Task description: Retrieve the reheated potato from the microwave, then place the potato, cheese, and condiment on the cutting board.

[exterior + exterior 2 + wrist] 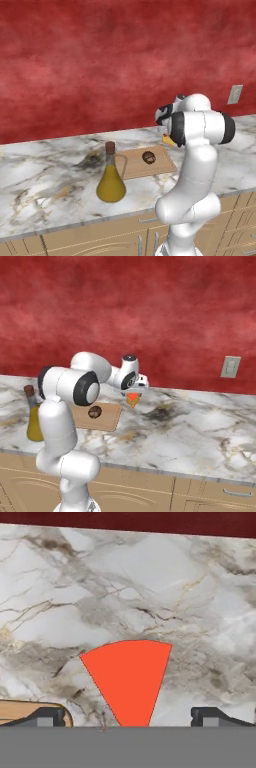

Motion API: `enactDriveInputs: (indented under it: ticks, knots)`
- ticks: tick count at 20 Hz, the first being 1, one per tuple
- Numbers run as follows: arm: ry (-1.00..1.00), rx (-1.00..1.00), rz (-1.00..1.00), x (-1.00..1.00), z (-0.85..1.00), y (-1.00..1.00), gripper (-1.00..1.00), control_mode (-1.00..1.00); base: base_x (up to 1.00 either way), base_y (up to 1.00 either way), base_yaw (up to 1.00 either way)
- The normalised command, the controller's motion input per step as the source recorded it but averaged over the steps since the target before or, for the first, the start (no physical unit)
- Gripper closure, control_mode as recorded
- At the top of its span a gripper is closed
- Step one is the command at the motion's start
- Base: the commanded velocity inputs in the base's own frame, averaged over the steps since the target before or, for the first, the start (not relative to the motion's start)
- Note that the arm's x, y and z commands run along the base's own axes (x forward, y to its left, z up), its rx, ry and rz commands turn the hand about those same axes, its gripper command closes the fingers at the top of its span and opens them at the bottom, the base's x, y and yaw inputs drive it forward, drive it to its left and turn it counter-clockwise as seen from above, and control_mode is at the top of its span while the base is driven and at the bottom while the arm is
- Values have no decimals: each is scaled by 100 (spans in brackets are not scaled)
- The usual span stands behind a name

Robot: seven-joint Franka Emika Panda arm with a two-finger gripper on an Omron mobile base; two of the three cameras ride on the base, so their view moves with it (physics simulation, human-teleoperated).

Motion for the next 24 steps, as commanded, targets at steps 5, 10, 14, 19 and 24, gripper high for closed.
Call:
enactDriveInputs:
  ticks: [5,10,14,19,24]
  knots:
    - [0,0,0,34,-22,-4,-100,-100,0,0,0]
    - [1,0,0,11,-12,0,-100,-100,0,0,0]
    - [0,0,0,0,-12,0,-100,-100,0,0,0]
    - [0,0,0,-15,-16,10,-100,-100,0,0,0]
    - [-5,0,0,-11,-19,20,-100,-100,0,0,0]
